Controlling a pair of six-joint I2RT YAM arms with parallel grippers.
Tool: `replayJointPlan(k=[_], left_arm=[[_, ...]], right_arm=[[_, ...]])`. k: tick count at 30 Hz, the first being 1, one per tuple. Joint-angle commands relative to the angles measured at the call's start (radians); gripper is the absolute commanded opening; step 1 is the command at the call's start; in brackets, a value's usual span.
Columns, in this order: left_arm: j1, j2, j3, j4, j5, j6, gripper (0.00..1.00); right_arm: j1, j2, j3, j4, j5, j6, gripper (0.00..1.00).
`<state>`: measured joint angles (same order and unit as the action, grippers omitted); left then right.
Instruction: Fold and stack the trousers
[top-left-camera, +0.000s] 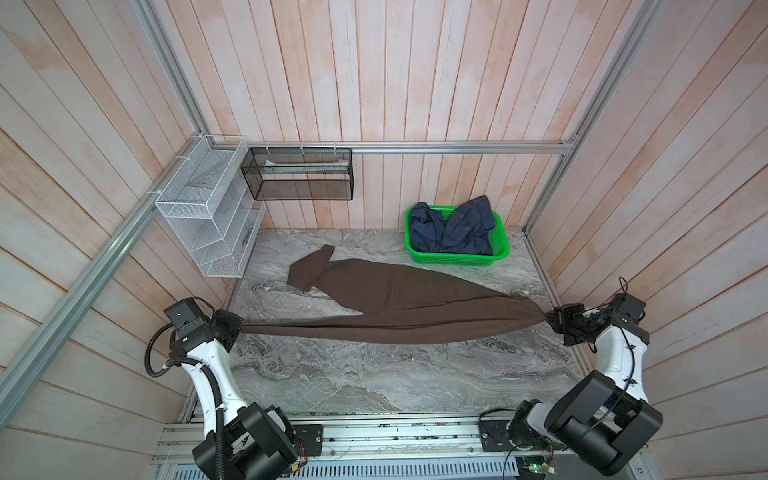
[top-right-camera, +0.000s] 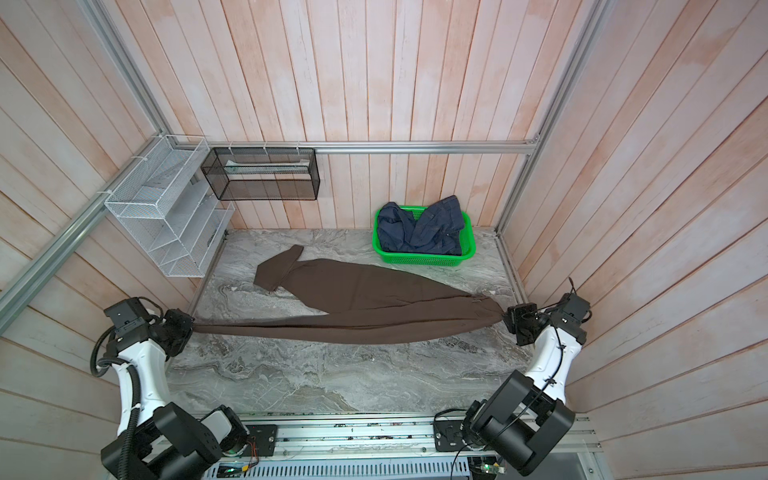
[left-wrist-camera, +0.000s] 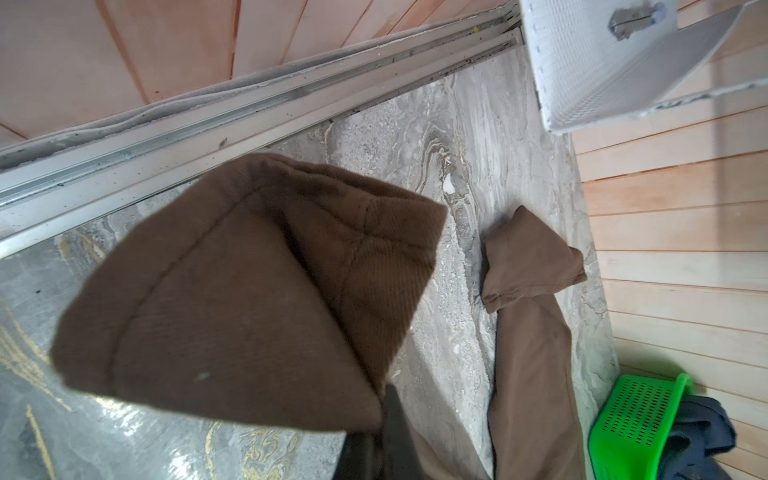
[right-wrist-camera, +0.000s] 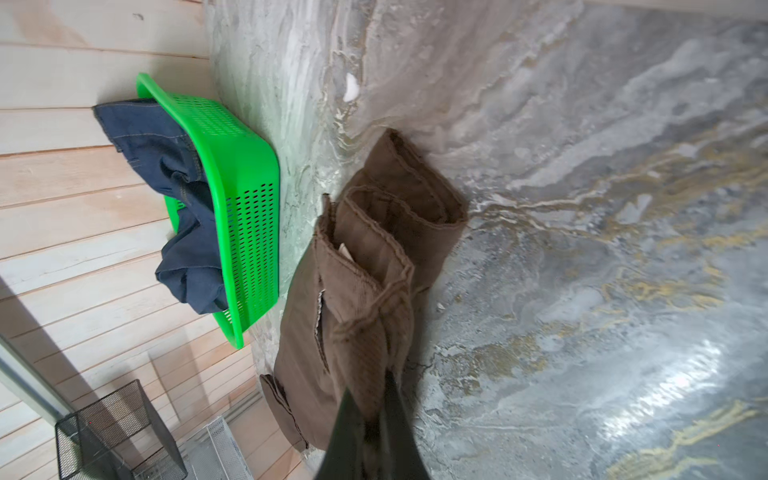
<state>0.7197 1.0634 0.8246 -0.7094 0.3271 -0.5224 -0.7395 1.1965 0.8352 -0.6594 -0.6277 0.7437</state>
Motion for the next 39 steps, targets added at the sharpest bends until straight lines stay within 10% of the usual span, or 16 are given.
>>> replayJointPlan(k=[1, 23, 32, 39], left_arm=[[0.008, -0.049, -0.051, -0.003, -0.062, 0.029, 0.0], [0.009, -0.139, 0.029, -0.185, -0.163, 0.05, 0.0], [0.009, -0.14, 0.033, -0.19, -0.132, 0.05, 0.49], [0.01, -0.128, 0.033, -0.154, -0.084, 0.043, 0.56]], right_arm=[[-0.02, -0.056, -0.051, 0.0, 0.088, -0.006, 0.0], [0.012, -0.228, -0.213, -0.07, 0.415, -0.079, 0.0], [0.012, -0.24, -0.23, -0.07, 0.406, -0.081, 0.0], [0.013, -0.244, -0.184, -0.101, 0.392, -0.073, 0.35]])
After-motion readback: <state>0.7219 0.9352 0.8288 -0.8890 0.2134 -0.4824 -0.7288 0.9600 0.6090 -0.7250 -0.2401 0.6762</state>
